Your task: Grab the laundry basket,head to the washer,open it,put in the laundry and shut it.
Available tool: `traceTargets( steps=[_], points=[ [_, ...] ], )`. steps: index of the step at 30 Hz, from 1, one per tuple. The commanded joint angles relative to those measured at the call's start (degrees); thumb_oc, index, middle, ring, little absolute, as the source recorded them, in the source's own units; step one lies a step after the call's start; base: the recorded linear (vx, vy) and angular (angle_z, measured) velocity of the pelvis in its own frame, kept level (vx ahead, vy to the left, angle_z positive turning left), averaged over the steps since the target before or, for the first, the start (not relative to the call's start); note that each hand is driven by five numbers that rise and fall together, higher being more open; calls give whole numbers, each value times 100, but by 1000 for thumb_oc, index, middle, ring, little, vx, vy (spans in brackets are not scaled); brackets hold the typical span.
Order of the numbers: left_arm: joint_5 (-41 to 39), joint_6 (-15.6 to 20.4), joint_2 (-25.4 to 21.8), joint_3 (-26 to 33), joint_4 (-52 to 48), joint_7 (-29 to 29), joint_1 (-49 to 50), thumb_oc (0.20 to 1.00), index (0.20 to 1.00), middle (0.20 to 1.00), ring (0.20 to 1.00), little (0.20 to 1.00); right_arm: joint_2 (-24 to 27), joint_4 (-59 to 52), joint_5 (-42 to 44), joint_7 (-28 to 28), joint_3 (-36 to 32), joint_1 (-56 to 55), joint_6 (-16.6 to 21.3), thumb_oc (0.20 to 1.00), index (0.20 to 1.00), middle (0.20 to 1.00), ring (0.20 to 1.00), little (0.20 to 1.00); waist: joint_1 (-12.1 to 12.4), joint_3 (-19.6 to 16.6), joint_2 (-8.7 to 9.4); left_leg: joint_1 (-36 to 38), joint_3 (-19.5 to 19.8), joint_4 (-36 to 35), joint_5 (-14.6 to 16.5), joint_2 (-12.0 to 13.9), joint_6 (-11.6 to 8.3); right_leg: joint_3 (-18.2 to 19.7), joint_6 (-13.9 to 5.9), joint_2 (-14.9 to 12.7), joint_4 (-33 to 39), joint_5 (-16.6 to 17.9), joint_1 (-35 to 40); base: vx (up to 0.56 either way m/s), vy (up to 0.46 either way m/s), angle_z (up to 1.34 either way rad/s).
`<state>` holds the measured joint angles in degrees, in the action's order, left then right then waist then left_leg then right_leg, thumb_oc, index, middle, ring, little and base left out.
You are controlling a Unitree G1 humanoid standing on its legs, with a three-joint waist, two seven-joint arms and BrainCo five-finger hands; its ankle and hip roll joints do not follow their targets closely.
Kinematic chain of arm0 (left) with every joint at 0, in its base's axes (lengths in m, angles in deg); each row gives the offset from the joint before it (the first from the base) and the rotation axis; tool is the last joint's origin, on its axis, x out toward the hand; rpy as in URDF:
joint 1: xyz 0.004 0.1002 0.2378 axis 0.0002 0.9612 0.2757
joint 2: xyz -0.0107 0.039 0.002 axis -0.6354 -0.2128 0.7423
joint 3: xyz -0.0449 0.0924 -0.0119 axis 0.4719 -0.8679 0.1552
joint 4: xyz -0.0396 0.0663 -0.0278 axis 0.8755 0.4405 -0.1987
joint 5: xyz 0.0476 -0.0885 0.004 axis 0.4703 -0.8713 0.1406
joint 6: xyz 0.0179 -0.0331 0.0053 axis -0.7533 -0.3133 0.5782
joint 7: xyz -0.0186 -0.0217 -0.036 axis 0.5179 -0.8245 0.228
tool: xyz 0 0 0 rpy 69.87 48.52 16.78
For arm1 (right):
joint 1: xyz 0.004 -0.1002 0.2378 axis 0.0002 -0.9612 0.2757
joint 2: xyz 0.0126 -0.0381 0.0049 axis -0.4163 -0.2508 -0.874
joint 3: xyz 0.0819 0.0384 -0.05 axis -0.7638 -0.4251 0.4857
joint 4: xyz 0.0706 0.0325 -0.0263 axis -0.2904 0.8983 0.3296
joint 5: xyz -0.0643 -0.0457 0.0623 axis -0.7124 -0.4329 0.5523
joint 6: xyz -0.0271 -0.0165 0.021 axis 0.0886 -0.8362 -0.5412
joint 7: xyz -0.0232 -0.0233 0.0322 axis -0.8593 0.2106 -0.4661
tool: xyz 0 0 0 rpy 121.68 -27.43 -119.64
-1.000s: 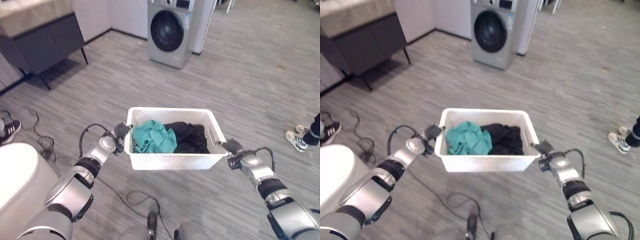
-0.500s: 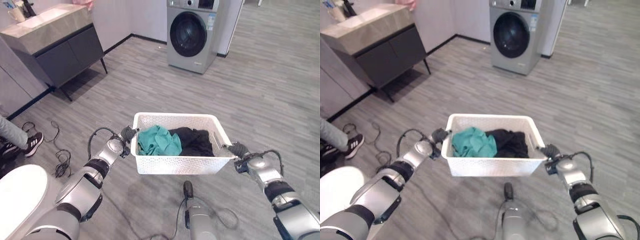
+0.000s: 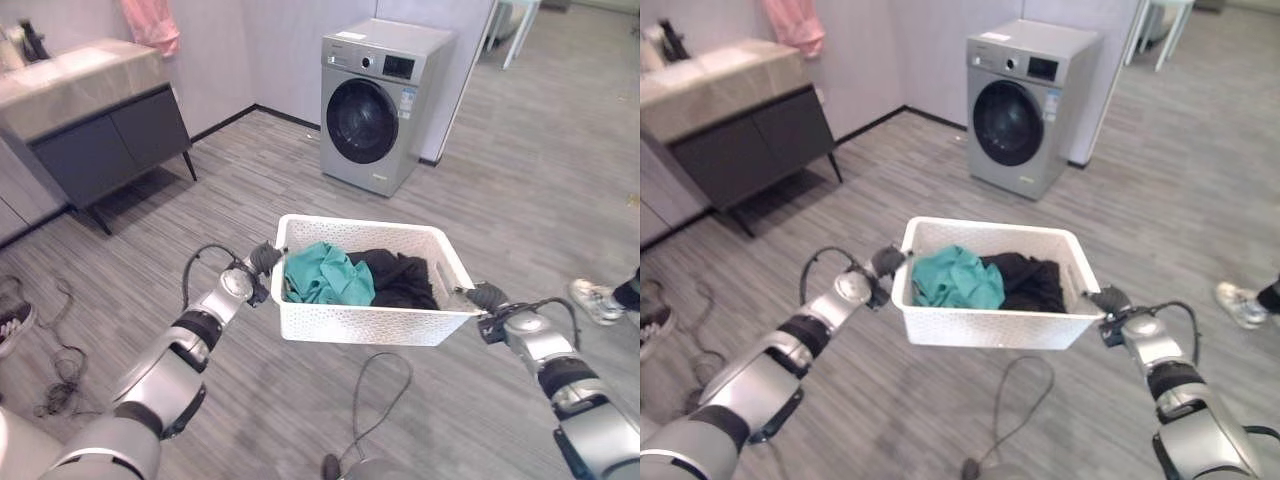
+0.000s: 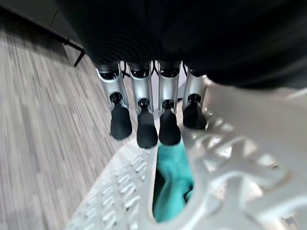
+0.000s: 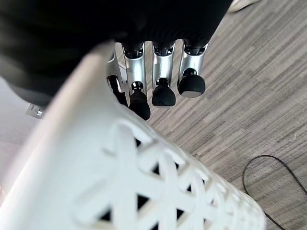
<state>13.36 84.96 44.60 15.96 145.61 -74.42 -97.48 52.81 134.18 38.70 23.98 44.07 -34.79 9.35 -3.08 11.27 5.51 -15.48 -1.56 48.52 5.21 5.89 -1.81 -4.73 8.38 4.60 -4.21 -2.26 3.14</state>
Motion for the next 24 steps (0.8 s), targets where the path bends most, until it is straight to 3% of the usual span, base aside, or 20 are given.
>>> traceTargets(
  steps=[1, 2, 5, 8, 9, 10, 11, 12, 15, 16, 17, 18, 21, 22, 23, 24],
  points=[
    [-39, 265, 19, 122, 23, 125, -321, 200, 200, 200, 200, 200, 480, -418, 124, -138, -331, -42, 556, 200, 200, 200, 200, 200, 409, -251, -255, 512, 9, -4274, -1317, -249, -117, 350, -1123, -260, 784, 347, 636, 568, 158, 3],
    [-43, 290, -22, 74, -44, 134, -325, 200, 200, 200, 200, 200, 438, -368, 119, -191, -342, -39, 619, 200, 200, 200, 200, 200, 503, -243, -342, 331, 188, -4867, -1437, -415, -189, 417, -1131, -187, 768, 225, 768, 361, 83, -35],
    [-92, 336, -48, 29, 41, 152, -335, 200, 200, 200, 200, 200, 261, -94, 85, -198, -216, 97, 644, 200, 200, 200, 200, 200, 631, -316, -430, 320, 285, -5206, -1457, -594, -198, 624, -1159, -99, 707, -53, 995, 445, 109, -45],
    [-62, 338, -62, 17, 31, 160, -311, 200, 200, 200, 200, 200, 149, -33, 54, -185, -181, 197, 642, 200, 200, 200, 200, 200, 713, -438, -498, 502, 479, -5037, -1612, -628, -110, 805, -1115, -116, 561, -250, 1130, 325, 110, -67],
    [-76, 344, -152, 3, -22, 157, -244, 200, 200, 200, 200, 200, 35, 4, 65, -153, -152, 214, 642, 200, 200, 200, 200, 200, 778, -504, -433, 515, 475, -4695, -1490, -728, -24, 866, -1176, -165, 59, -293, 1090, 428, 136, -49],
    [-76, 344, -153, 2, -23, 157, -243, 200, 200, 200, 200, 200, 34, 2, 64, -153, -153, 213, 641, 200, 200, 200, 200, 200, 784, -505, -430, 514, 469, -4688, -1484, -728, -23, 871, -1177, -168, 49, -300, 1086, 396, 120, -51],
    [-81, 345, -208, 21, 0, 155, -223, 200, 200, 200, 200, 200, -58, 46, 39, -153, -117, 222, 629, 200, 200, 200, 200, 200, 822, -564, -385, 609, 461, -4618, -1360, -791, 80, 921, -1245, -193, -332, -224, 999, 396, 152, -26],
    [-110, 354, -280, 62, -17, 176, -158, 200, 200, 200, 200, 200, -154, 98, -20, -101, -103, 215, 611, 200, 200, 200, 200, 200, 846, -635, -327, 809, 274, -4548, -1155, -877, 229, 881, -1557, -302, -1055, 200, 823, 396, 152, -21],
    [-110, 353, -282, 62, -18, 176, -156, 200, 200, 200, 200, 200, -156, 98, -21, -102, -103, 214, 611, 200, 200, 200, 200, 200, 855, -637, -322, 808, 263, -4546, -1151, -878, 230, 891, -1559, -306, -1069, 191, 816, 174, 97, -21],
    [-135, 350, -335, 111, -62, 191, -62, 200, 200, 200, 200, 200, -217, 199, -107, -43, -13, 382, 553, 200, 200, 200, 200, 200, 806, -642, -472, 1179, 154, -4573, -907, -914, 440, 639, -1924, -523, -2559, 946, 125, 426, 315, -17],
    [-164, 339, -375, 145, -77, 198, -8, 200, 200, 200, 200, 200, -237, 222, -111, -30, -50, 426, 538, 200, 200, 200, 200, 200, 769, -598, -641, 1482, 130, -4608, -774, -841, 526, 274, -1872, -741, -3228, 953, -249, 518, 383, -32],
    [-166, 327, -396, 176, -43, 200, -15, 200, 200, 200, 200, 200, -231, 257, -128, -25, -36, 473, 528, 200, 200, 200, 200, 200, 736, -563, -722, 1624, 131, -4635, -707, -804, 559, 87, -1764, -877, -3375, 831, -546, 330, 235, -32],
    [-162, 328, -390, 227, 12, 196, -32, 200, 200, 200, 200, 200, -207, 315, -120, -20, -24, 527, 526, 200, 200, 200, 200, 200, 645, -504, -751, 1854, 232, -4707, -597, -841, 562, -137, -1596, -987, -2917, 478, -801, 211, 39, -12],
    [-169, 339, -383, 274, 15, 181, -16, 200, 200, 200, 200, 200, -132, 270, -89, 1, -8, 567, 511, 200, 200, 200, 200, 200, 552, -483, -760, 2007, 289, -4764, -474, -850, 516, -117, -1538, -921, -2004, 251, -928, 347, -52, 10],
    [-158, 349, -372, 289, 43, 191, -35, 200, 200, 200, 200, 200, -105, 272, -83, 6, 10, 588, 507, 200, 200, 200, 200, 200, 536, -495, -730, 2024, 313, -4775, -418, -886, 491, -28, -1544, -916, -1441, 256, -987, 245, -61, 12],
    [-158, 350, -370, 289, 44, 191, -35, 200, 200, 200, 200, 200, -104, 273, -83, 6, 12, 588, 508, 200, 200, 200, 200, 200, 530, -481, -742, 2048, 319, -4777, -408, -874, 489, -39, -1542, -904, -1408, 264, -946, 268, -111, 5]
  ],
)
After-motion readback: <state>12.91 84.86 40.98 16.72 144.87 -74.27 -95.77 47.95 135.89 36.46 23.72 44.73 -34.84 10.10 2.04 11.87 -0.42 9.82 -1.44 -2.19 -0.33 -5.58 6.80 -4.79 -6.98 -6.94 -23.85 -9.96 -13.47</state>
